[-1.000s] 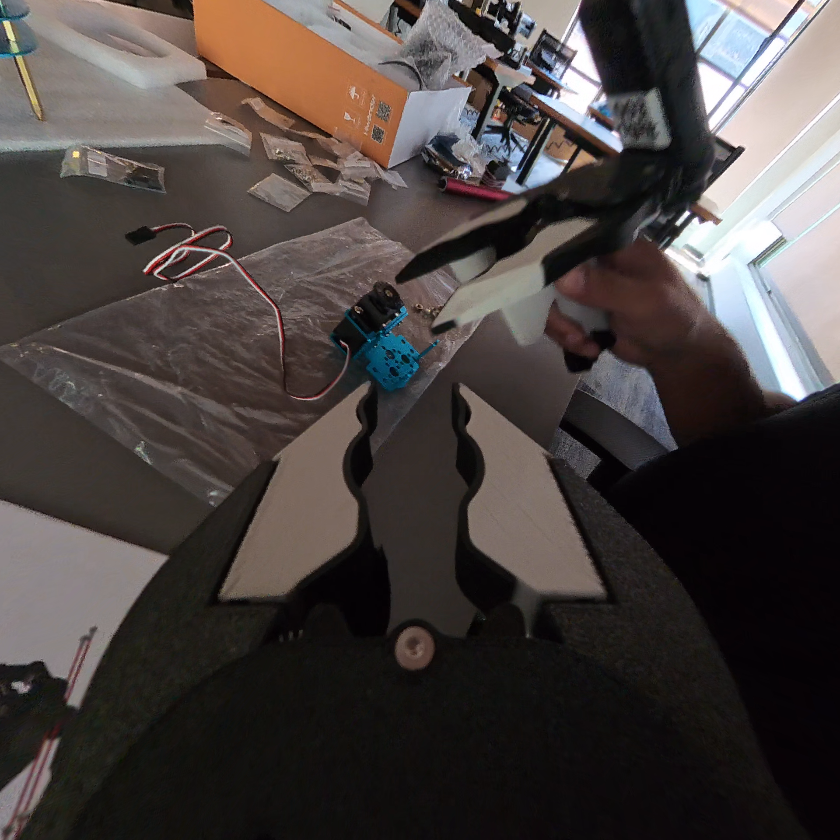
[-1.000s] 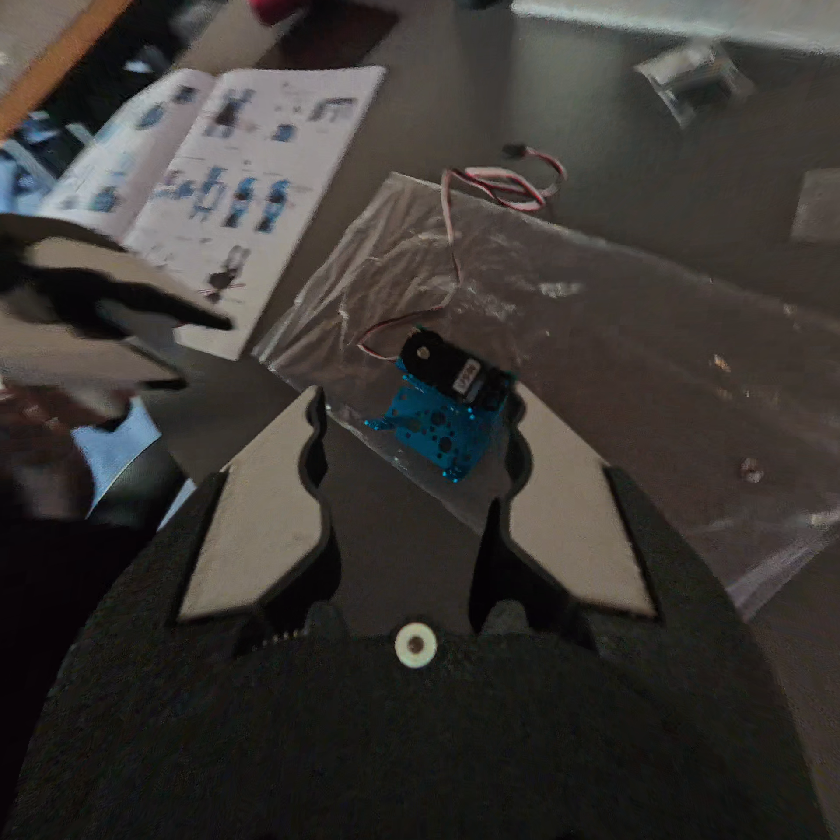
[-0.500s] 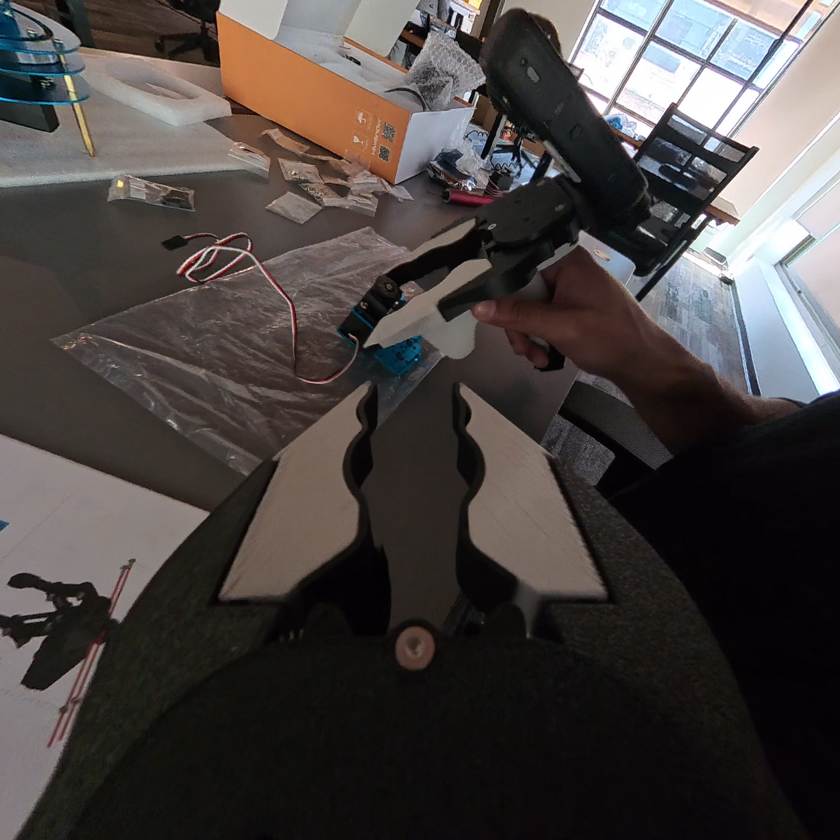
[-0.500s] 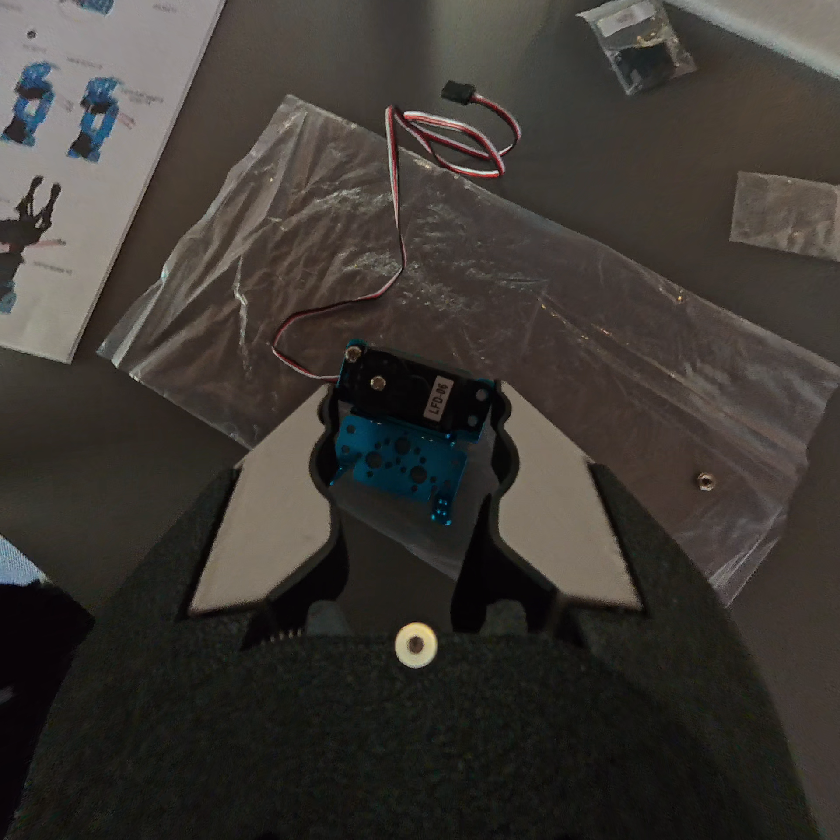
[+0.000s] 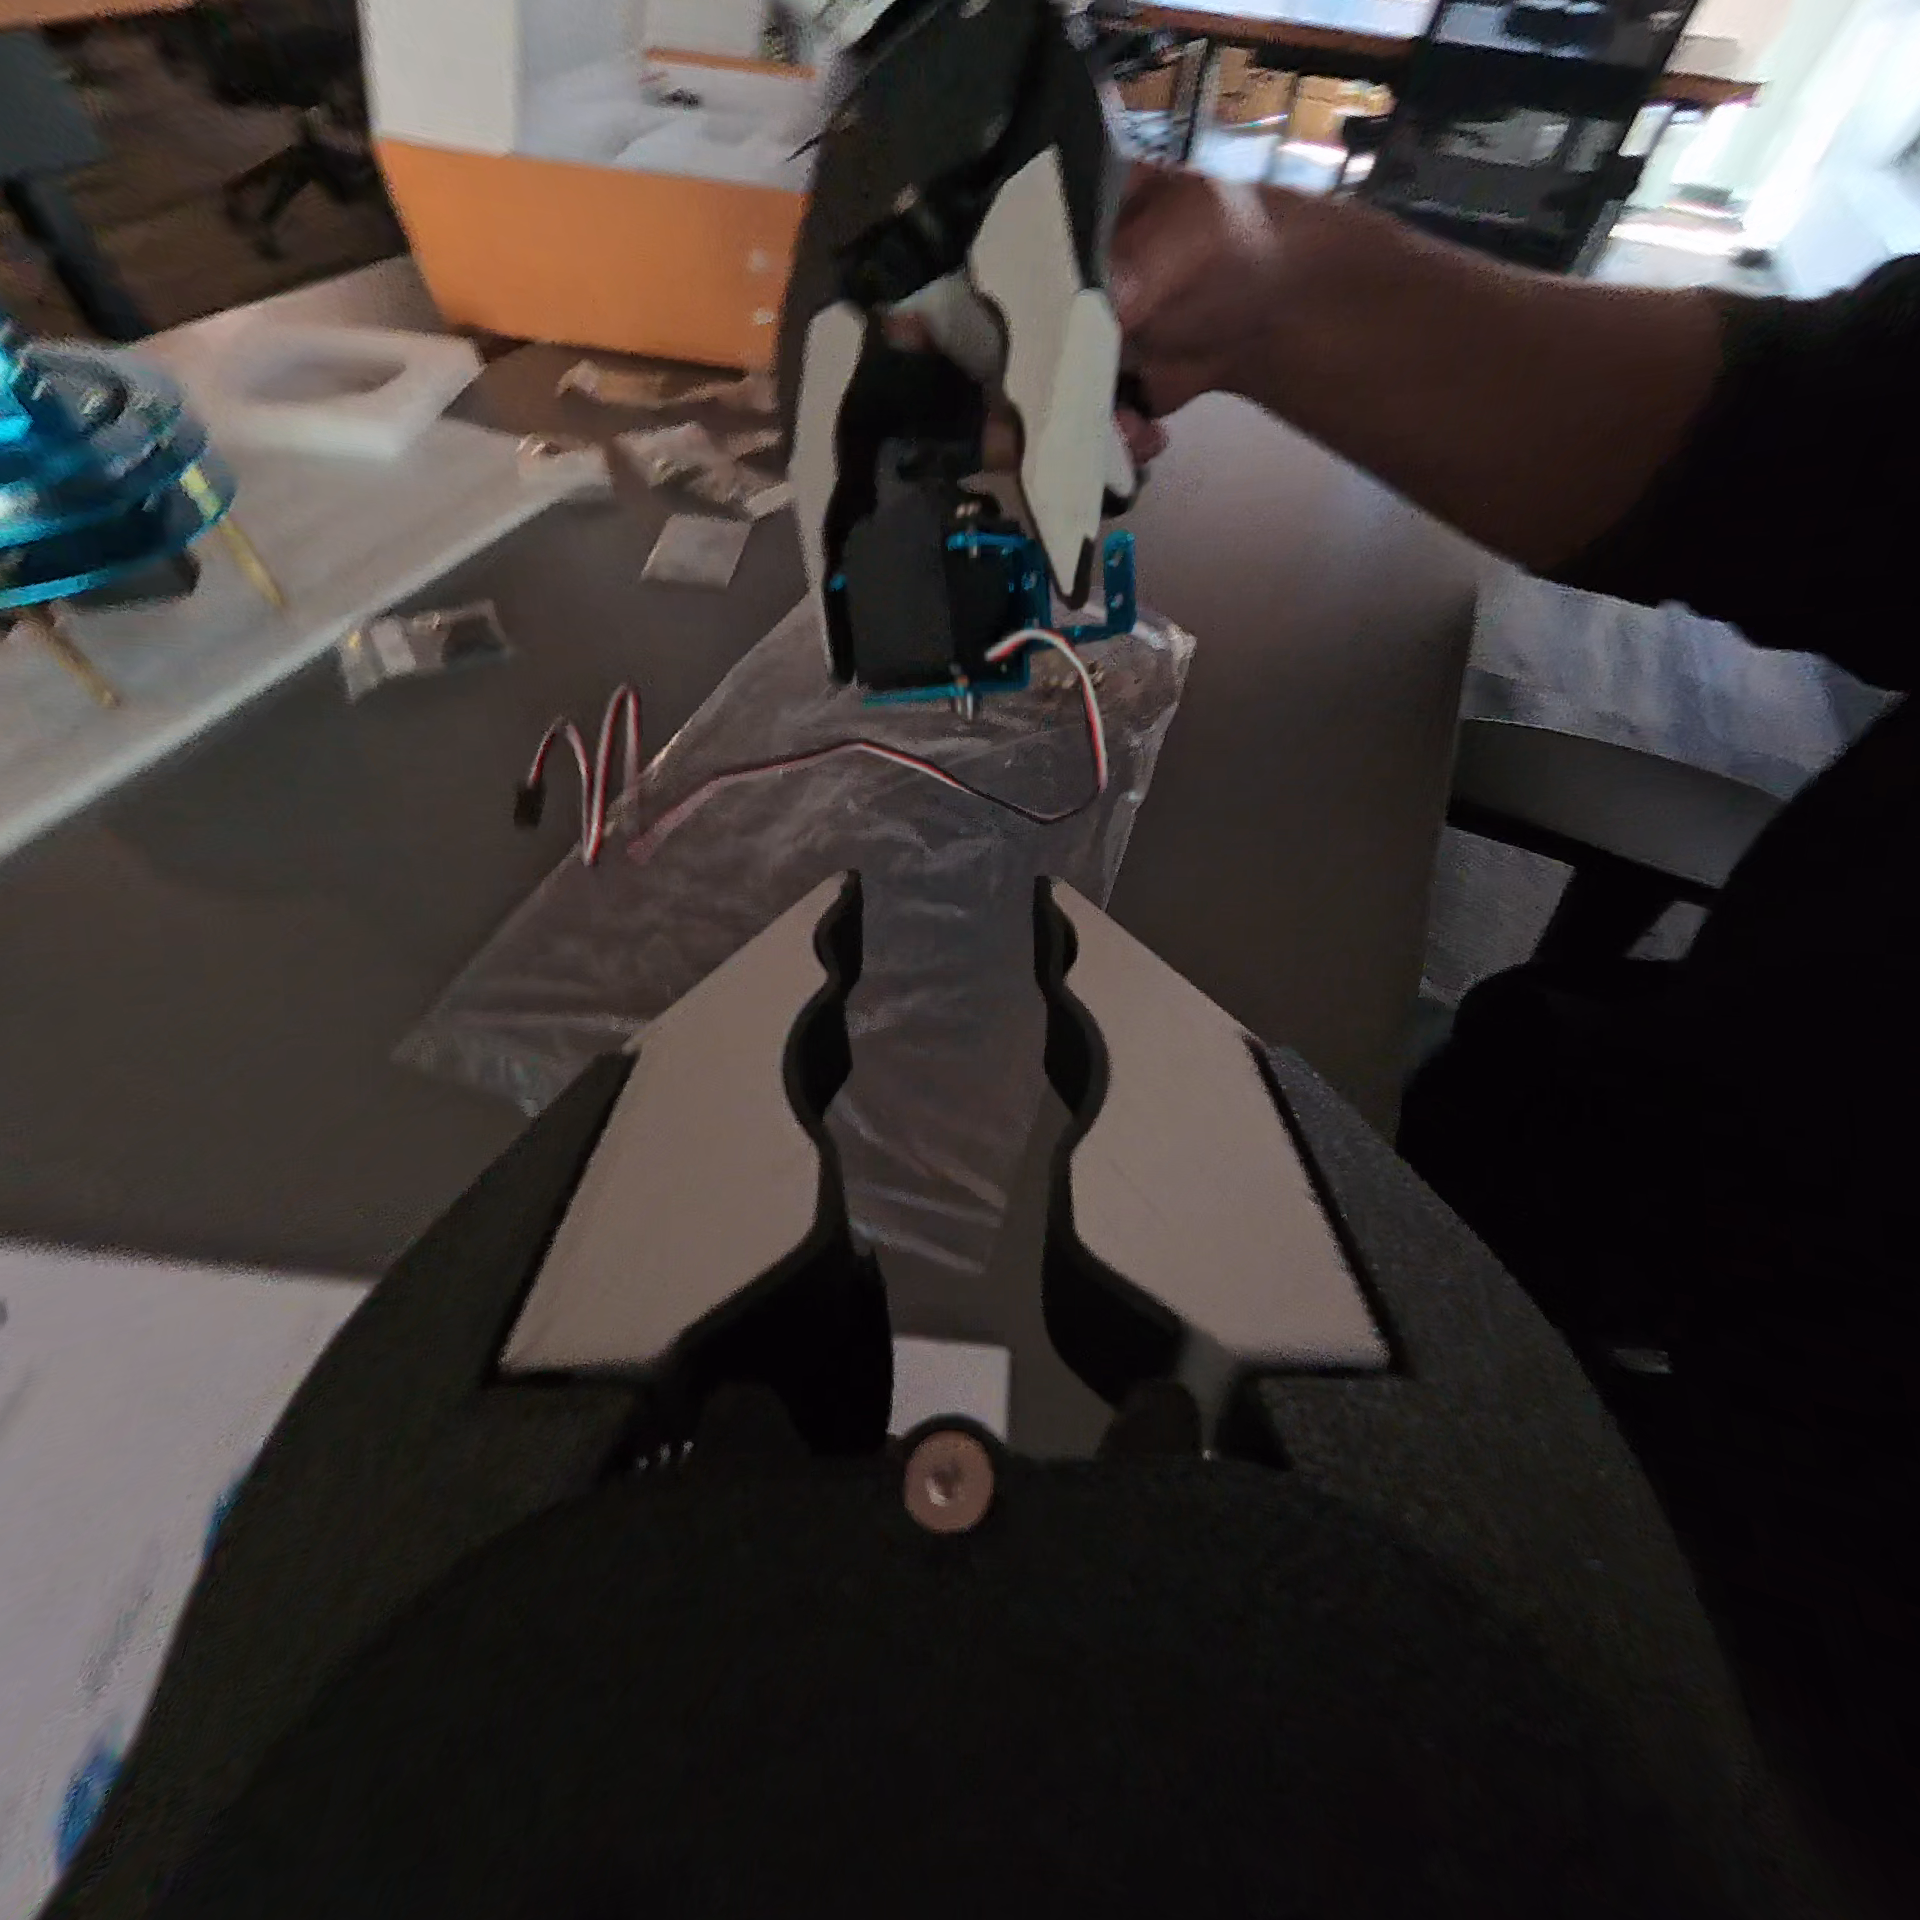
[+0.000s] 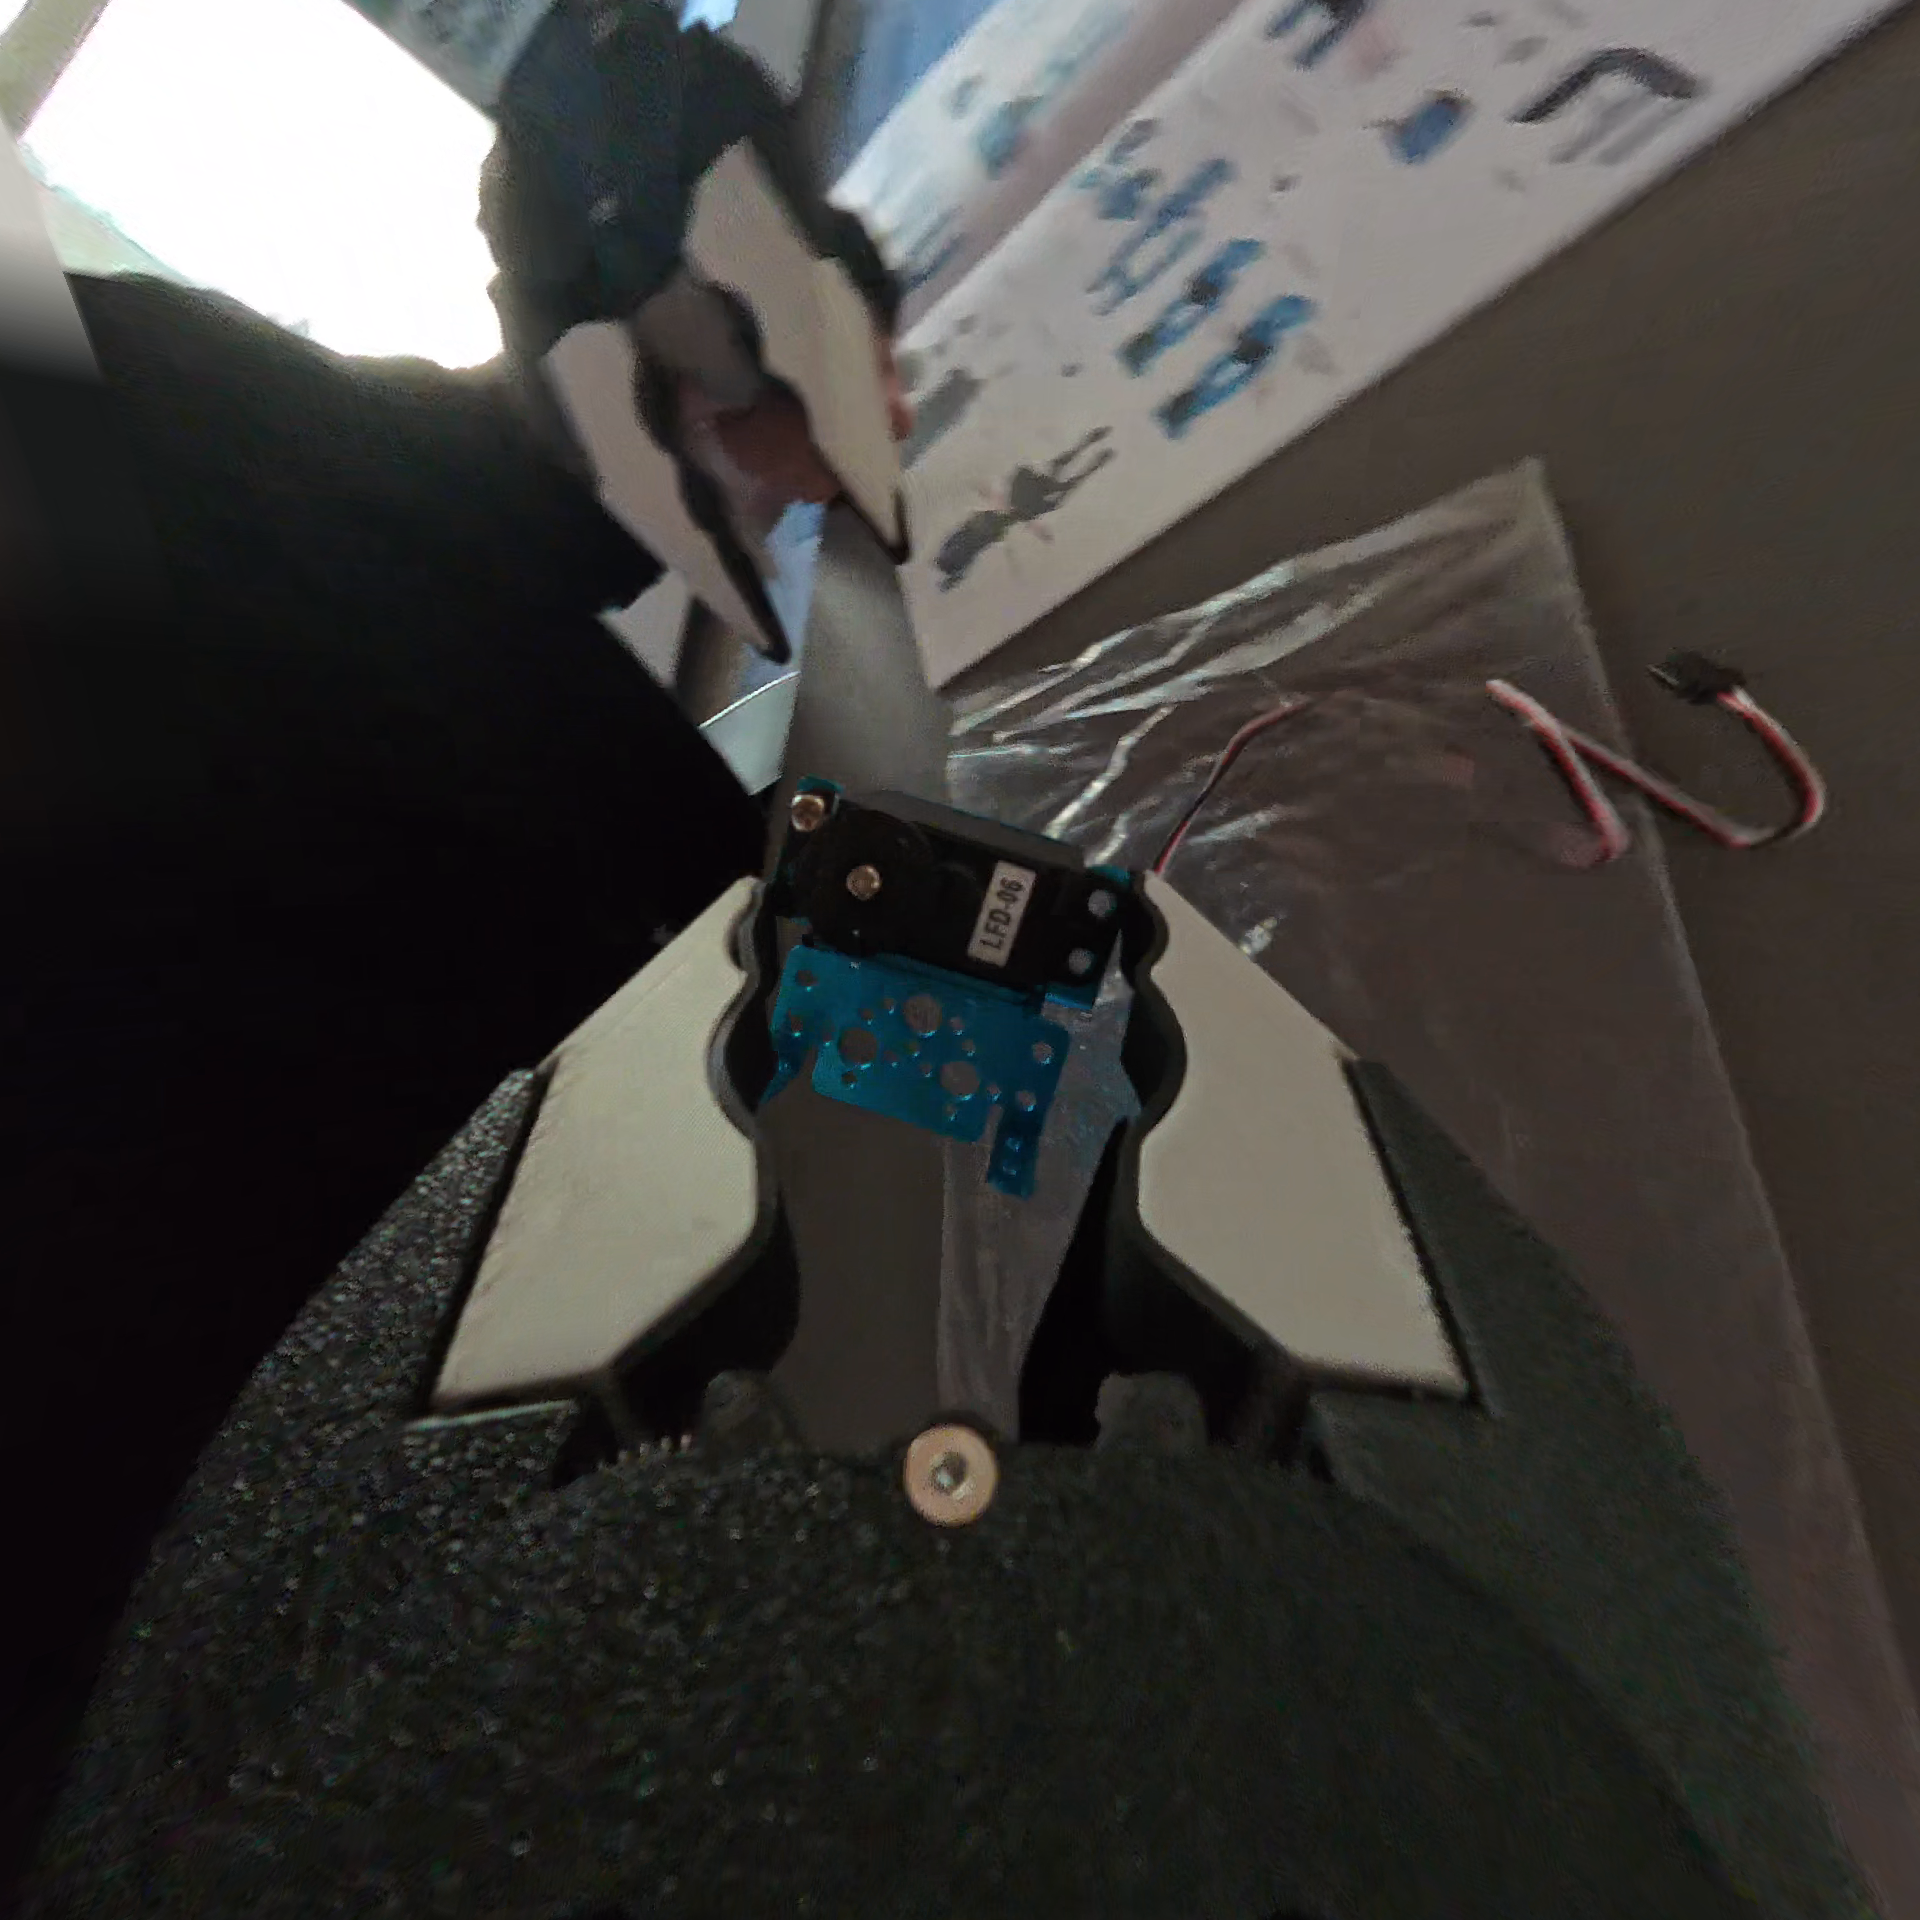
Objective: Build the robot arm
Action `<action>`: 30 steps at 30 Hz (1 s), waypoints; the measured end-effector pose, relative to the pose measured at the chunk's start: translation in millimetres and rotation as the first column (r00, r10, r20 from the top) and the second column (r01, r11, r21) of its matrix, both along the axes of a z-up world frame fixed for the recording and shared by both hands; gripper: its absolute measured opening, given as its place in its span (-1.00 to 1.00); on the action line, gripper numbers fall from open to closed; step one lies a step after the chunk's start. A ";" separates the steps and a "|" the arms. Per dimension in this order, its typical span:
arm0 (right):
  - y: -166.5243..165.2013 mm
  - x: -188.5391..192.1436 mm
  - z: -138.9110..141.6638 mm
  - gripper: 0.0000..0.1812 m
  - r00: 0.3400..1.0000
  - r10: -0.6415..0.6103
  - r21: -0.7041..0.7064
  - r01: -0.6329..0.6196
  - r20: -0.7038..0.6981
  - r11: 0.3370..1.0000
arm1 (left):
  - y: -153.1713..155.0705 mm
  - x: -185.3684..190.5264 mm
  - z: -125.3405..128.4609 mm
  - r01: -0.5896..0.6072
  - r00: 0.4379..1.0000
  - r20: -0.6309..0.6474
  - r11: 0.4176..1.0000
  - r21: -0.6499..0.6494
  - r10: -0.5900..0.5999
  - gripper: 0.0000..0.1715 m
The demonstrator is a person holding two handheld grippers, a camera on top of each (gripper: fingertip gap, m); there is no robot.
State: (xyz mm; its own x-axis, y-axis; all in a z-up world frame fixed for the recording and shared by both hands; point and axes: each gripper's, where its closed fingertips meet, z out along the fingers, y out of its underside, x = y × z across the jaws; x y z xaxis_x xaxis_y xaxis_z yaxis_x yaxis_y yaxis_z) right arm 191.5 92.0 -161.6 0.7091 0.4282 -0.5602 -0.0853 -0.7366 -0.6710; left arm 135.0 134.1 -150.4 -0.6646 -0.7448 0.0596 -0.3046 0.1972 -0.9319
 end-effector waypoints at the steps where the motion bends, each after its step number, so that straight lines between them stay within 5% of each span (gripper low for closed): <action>1: 0.3 -2.2 1.8 -0.28 0.999 0.049 -0.001 -0.049 -0.024 0.999 | -1.7 6.0 4.9 0.043 0.999 0.015 0.999 -0.014 -0.042 -0.62; 8: 2.1 -20.0 19.0 -0.28 0.928 0.292 0.042 -0.291 -0.230 0.956 | -27.5 29.1 27.7 0.297 0.938 0.164 0.951 0.081 -0.307 -0.35; 18: -10.0 -37.7 27.2 -0.28 0.825 0.420 0.092 -0.418 -0.377 0.904 | -49.7 43.1 18.1 0.158 0.880 0.372 0.921 0.355 -0.295 -0.14; 27: -12.6 -39.2 24.6 -0.28 0.820 0.427 0.108 -0.419 -0.380 0.901 | -63.1 31.1 21.9 0.043 0.775 0.564 0.914 0.404 -0.286 -0.14; 30: -15.4 -38.2 24.5 -0.28 0.821 0.425 0.099 -0.421 -0.381 0.902 | -64.3 19.2 23.5 0.104 0.778 0.552 0.928 0.358 -0.301 -0.23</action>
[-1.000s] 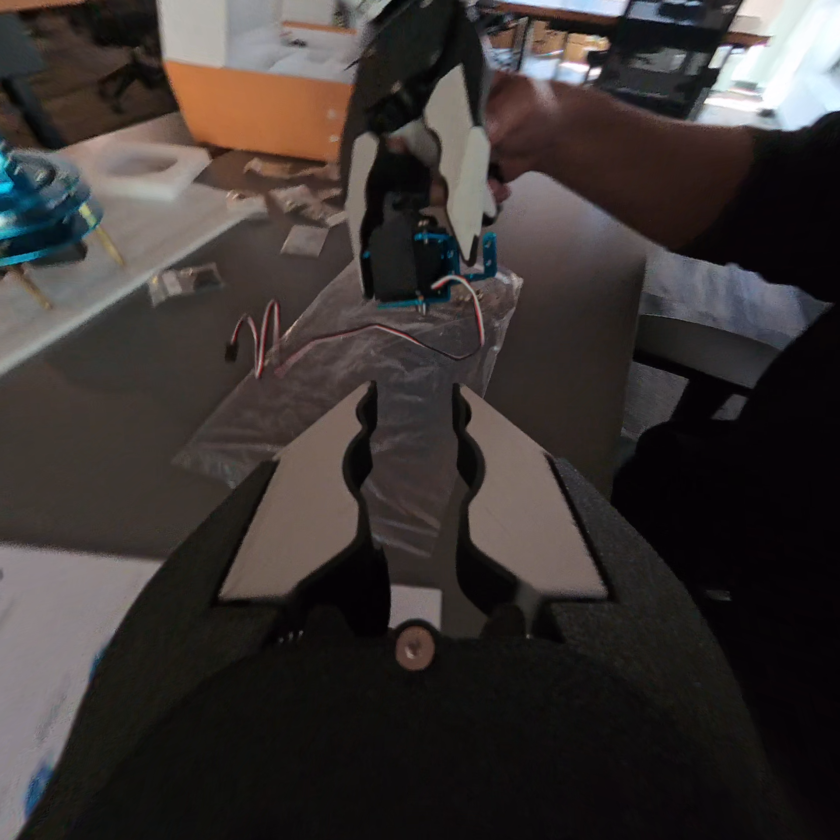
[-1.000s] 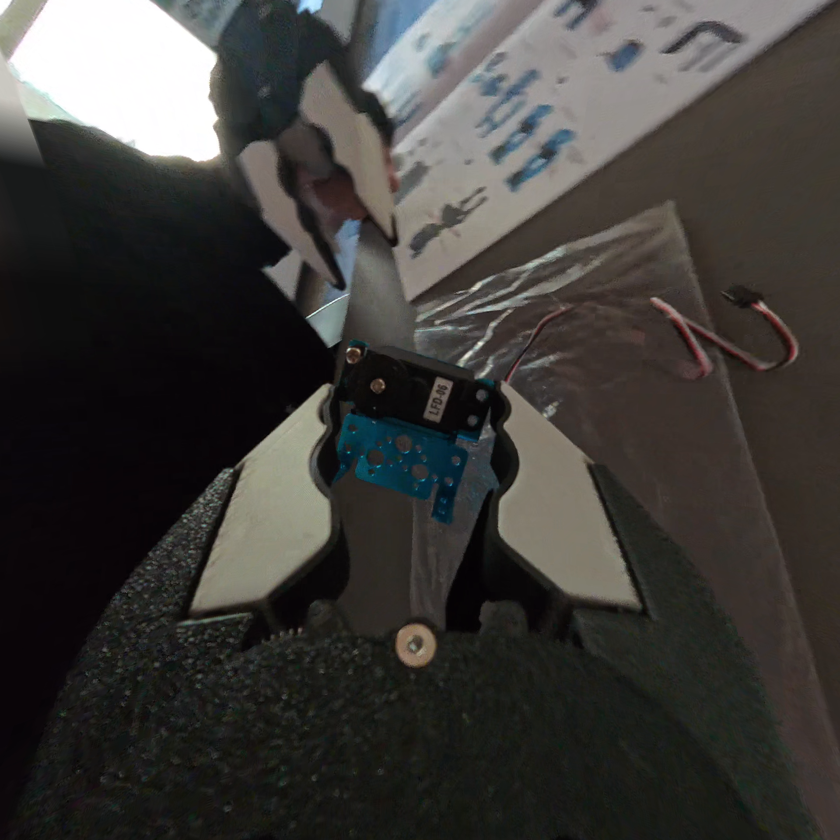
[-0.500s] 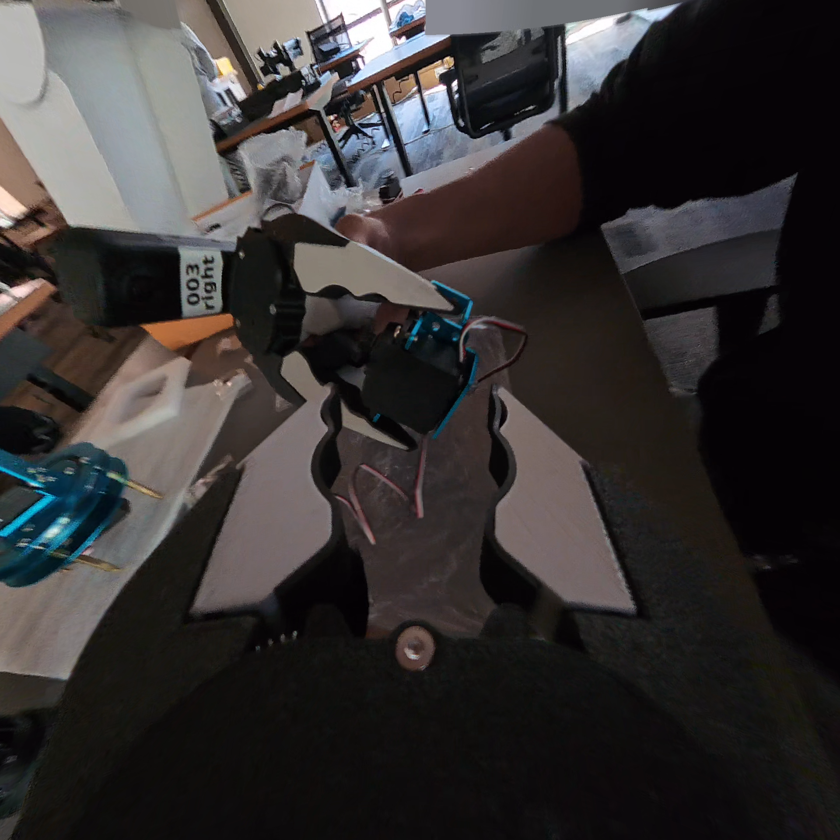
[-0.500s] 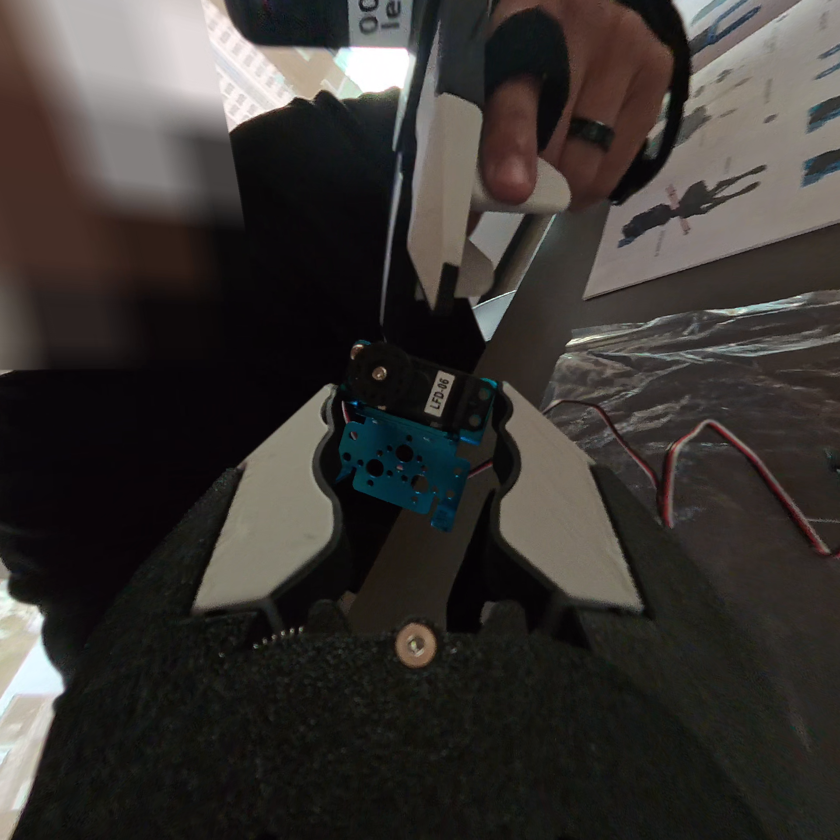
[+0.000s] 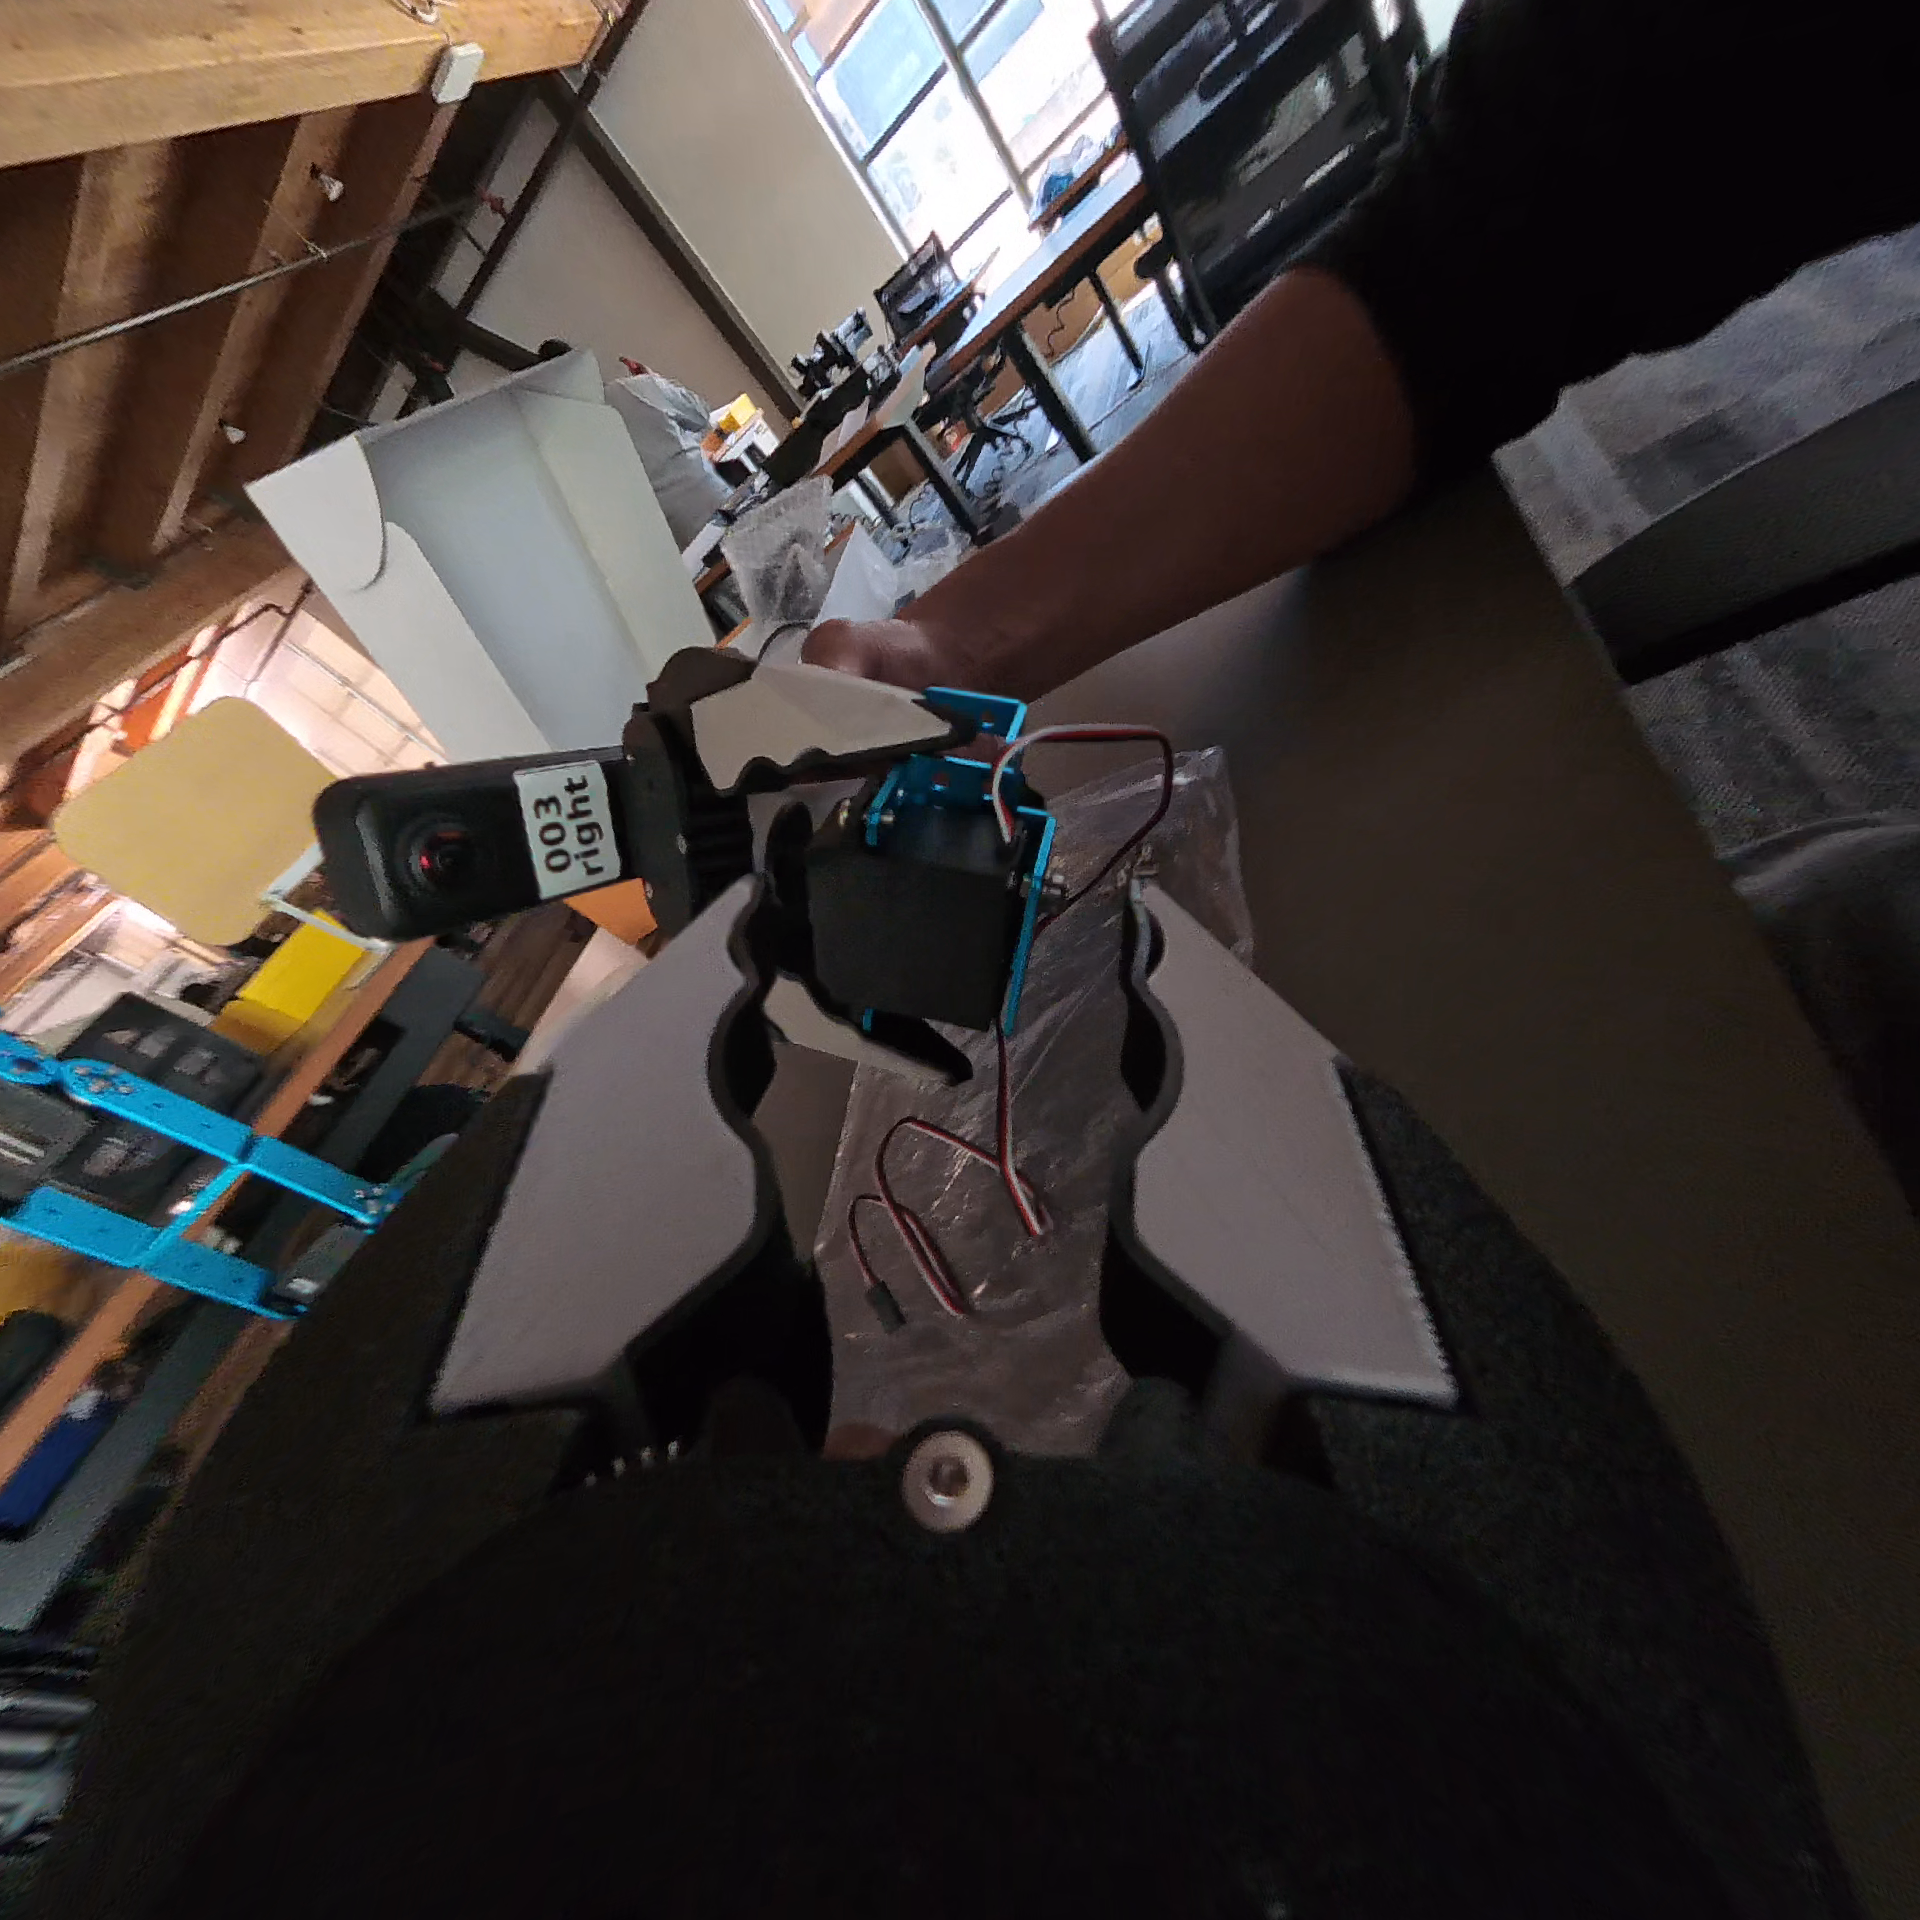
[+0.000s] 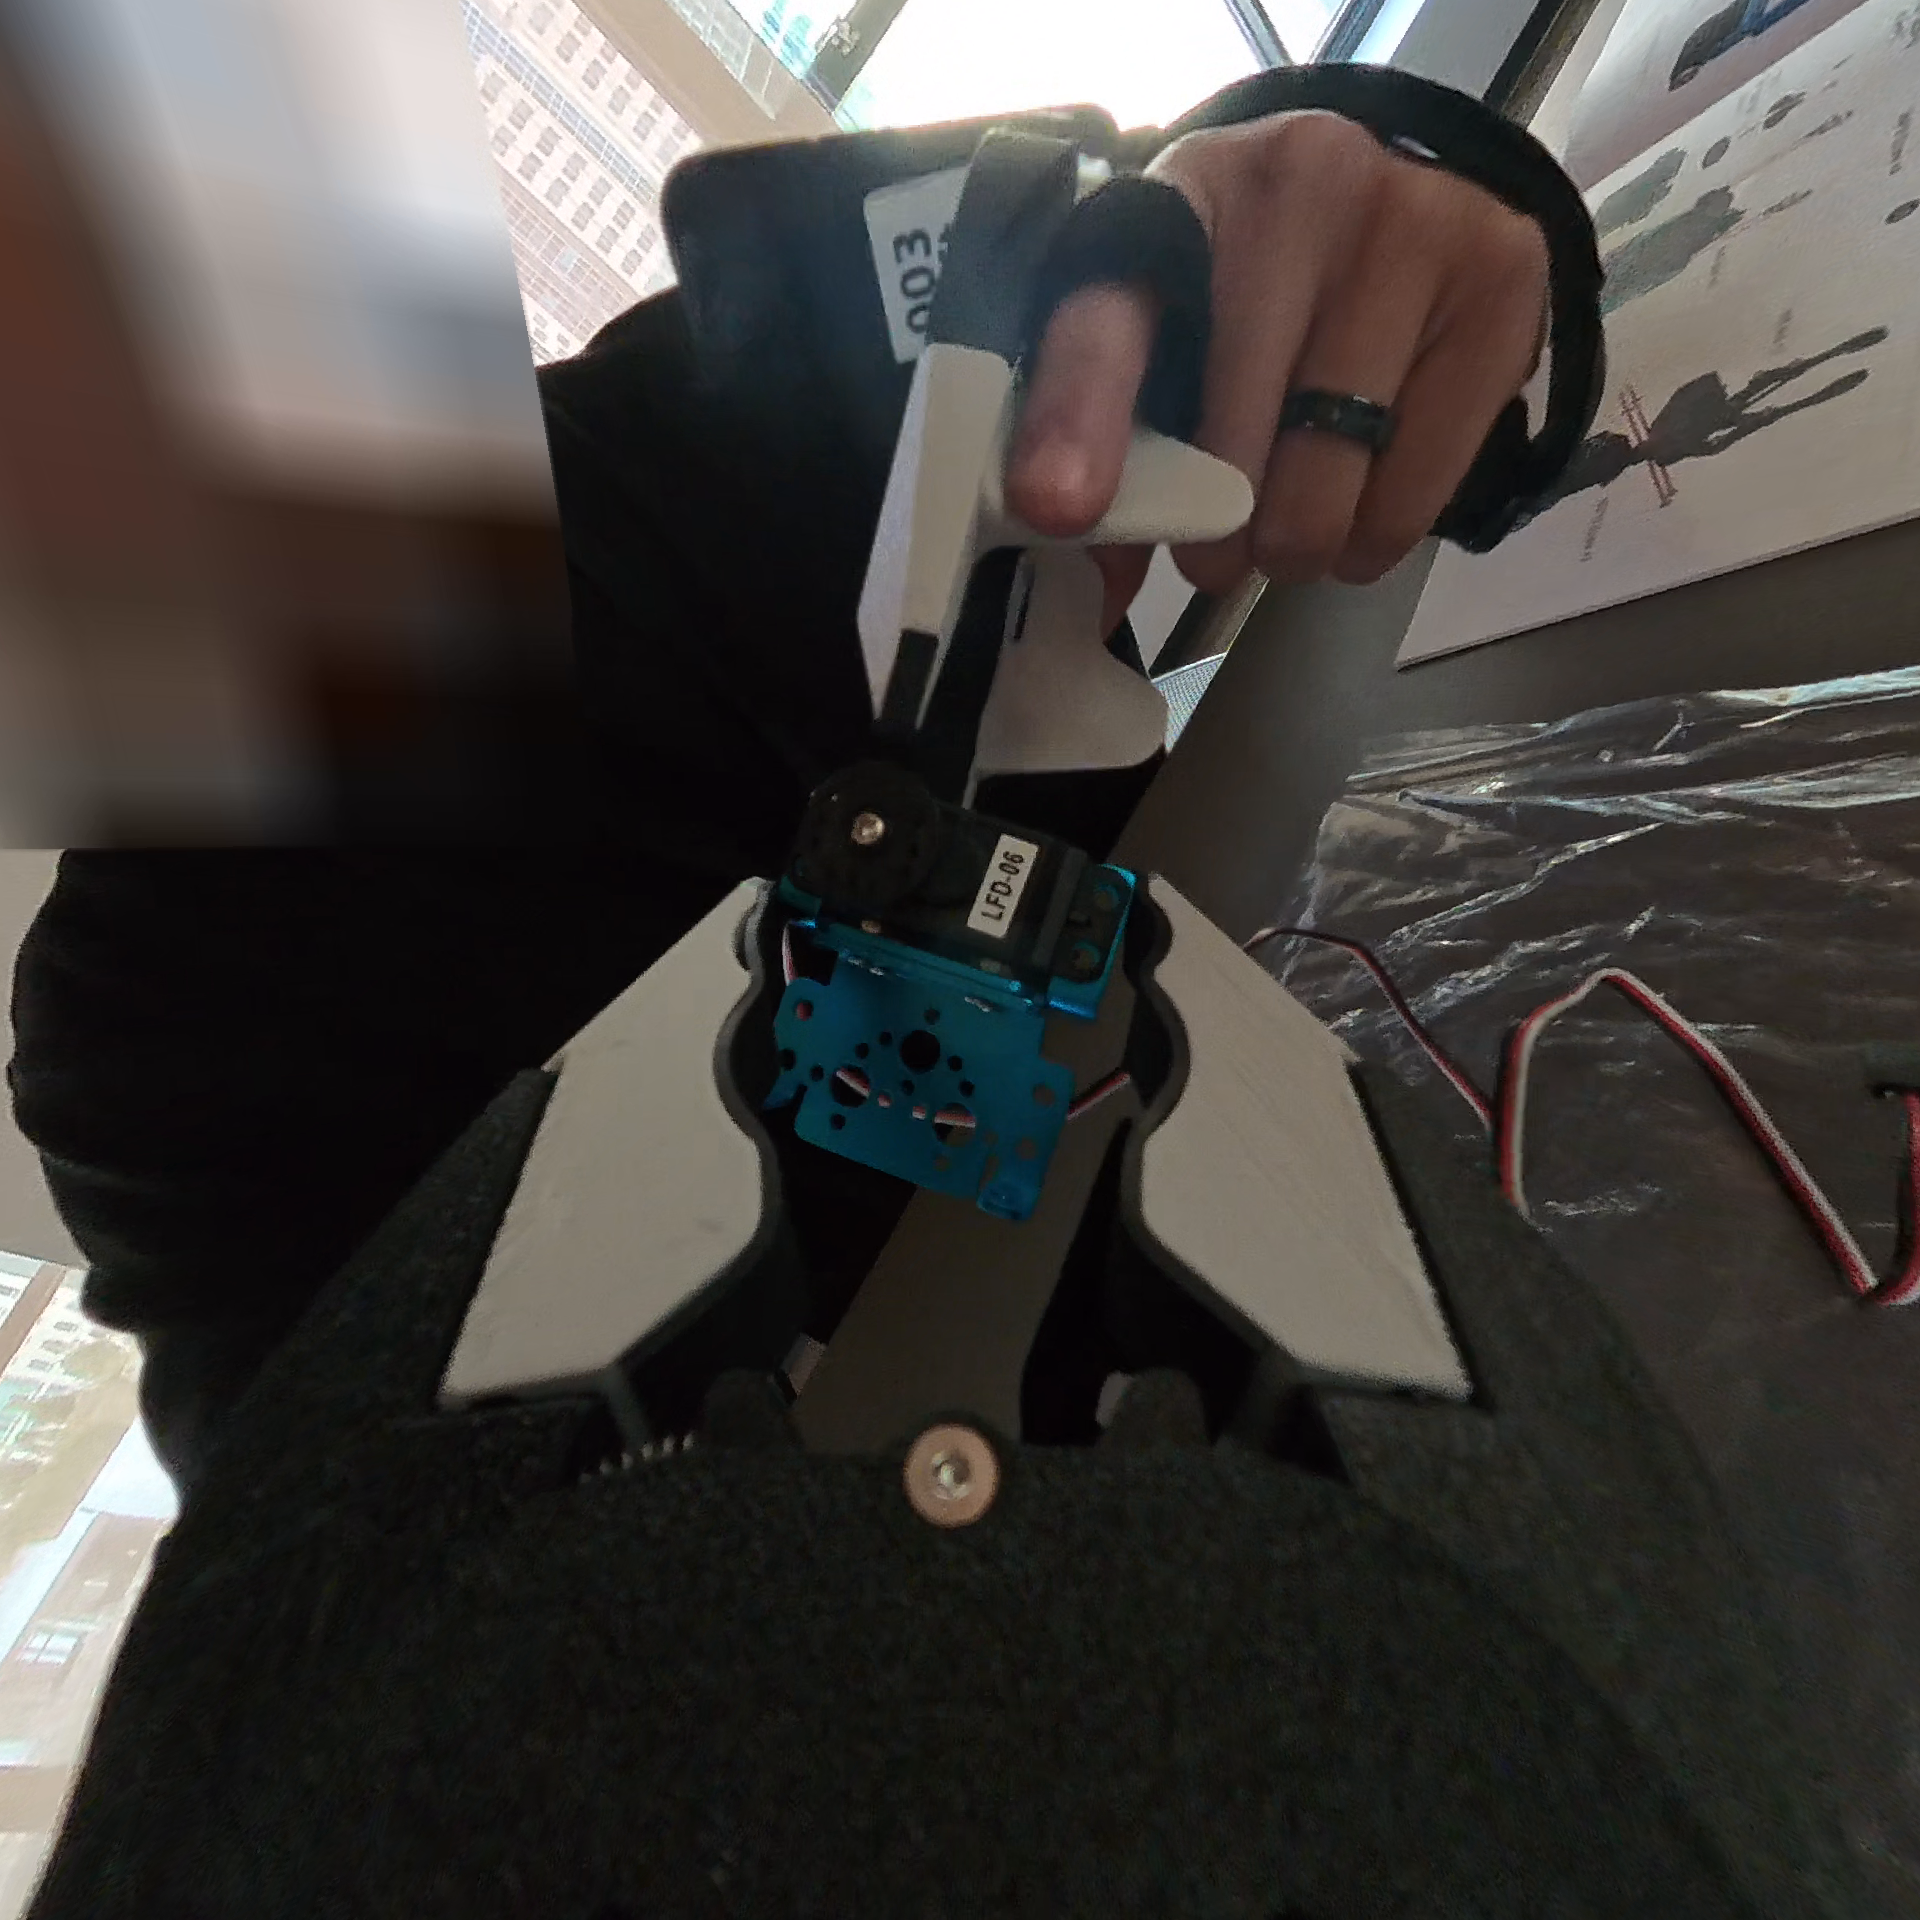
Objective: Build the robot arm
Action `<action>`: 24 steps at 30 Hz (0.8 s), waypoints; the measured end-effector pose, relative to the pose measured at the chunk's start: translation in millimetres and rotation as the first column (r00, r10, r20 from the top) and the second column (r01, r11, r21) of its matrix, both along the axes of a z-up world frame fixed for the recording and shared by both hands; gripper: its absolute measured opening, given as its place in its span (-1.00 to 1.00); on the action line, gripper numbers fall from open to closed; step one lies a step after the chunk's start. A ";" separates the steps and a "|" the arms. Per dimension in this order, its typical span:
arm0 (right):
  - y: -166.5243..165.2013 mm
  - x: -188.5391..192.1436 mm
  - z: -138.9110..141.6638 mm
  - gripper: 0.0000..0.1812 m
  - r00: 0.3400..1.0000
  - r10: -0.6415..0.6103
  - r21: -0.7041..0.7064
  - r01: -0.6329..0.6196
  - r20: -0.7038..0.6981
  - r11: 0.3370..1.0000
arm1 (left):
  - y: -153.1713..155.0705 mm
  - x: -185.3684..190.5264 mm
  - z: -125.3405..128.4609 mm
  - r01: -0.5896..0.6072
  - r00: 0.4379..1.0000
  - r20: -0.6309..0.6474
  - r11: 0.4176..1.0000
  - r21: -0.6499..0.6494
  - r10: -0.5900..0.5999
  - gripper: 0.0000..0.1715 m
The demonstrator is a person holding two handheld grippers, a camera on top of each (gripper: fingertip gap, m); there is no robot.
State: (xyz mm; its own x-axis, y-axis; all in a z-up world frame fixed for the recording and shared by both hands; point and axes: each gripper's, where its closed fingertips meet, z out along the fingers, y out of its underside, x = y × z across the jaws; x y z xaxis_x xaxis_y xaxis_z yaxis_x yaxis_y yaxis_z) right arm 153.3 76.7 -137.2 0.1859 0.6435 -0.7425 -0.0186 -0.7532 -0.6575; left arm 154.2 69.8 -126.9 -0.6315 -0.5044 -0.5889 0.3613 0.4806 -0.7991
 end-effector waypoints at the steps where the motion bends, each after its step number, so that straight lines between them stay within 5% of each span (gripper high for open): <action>1: -0.1 -0.1 0.5 -0.28 1.000 0.001 -0.003 -0.001 0.000 1.000 | 0.2 -1.9 1.9 0.026 0.999 -0.036 0.999 -0.037 -0.027 -0.30; 7: -4.2 -10.5 -6.5 -0.28 0.999 0.052 -0.052 -0.051 0.003 0.997 | -0.2 -13.9 20.7 0.142 0.963 -0.186 0.956 -0.259 -0.193 -0.50; 24: -8.5 -21.6 -18.8 -0.28 0.993 0.120 -0.128 -0.121 -0.011 0.984 | -7.4 -13.3 -1.9 0.121 0.980 -0.142 0.985 -0.125 -0.138 -0.90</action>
State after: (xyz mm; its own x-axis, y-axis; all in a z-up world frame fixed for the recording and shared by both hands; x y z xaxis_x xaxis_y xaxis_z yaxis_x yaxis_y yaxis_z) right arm 131.7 68.2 -156.0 0.1104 0.5602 -0.8209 0.0754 -0.8283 -0.5551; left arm 140.9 62.4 -128.8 -0.7724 -0.4714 -0.4257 0.2868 0.3393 -0.8959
